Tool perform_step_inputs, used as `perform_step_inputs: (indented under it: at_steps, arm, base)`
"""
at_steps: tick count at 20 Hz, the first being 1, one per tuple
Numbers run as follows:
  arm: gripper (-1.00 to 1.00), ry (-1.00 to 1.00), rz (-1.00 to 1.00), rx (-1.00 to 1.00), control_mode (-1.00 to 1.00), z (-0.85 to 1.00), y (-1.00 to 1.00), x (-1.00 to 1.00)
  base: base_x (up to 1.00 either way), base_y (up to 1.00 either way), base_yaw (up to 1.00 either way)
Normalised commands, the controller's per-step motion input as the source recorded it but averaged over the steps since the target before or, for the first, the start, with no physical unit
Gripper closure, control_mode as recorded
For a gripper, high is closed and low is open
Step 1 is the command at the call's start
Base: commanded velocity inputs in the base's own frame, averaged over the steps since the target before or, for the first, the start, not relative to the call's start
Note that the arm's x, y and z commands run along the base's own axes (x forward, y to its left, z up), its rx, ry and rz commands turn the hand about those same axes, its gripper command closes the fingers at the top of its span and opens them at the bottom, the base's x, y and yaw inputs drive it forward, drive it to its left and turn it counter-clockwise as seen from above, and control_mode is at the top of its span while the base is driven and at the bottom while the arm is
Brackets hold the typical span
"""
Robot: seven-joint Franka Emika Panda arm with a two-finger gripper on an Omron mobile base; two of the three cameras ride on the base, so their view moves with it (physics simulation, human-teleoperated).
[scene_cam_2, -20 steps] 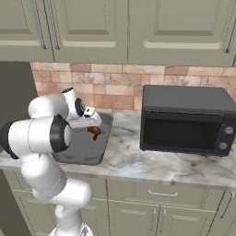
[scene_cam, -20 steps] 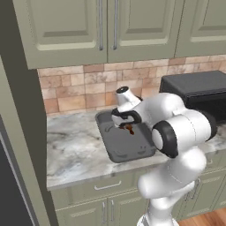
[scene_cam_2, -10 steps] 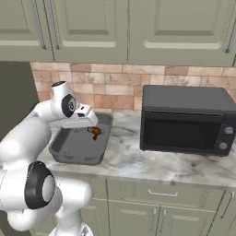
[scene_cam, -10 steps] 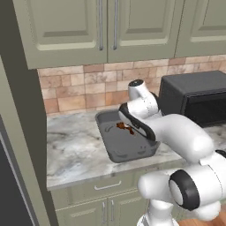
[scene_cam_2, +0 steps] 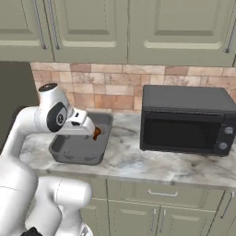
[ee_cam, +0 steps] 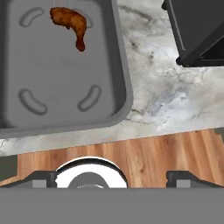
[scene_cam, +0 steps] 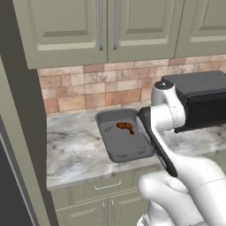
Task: Place one corn and one chicken drumstick in each tupperware on the nearby counter, to pack two identical lunches.
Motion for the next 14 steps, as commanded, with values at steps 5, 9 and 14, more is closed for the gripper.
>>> perform_step_inputs:
  at_steps: [5, 9, 14]
  arm:
    - [-1.00, -0.15, 0.14, 0.05, -1.00, 0.37, 0.00, -0.87]
    - [-1.00, -0.13, 0.18, 0.04, -1.00, 0.45, 0.00, -0.83]
    - [-1.00, -0.08, 0.16, 0.02, -1.00, 0.35, 0.00, -0.64]
  base:
    - [0.00, 0.00, 0.00]
    - [0.00, 0.00, 0.00]
    - [0.00, 0.00, 0.00]
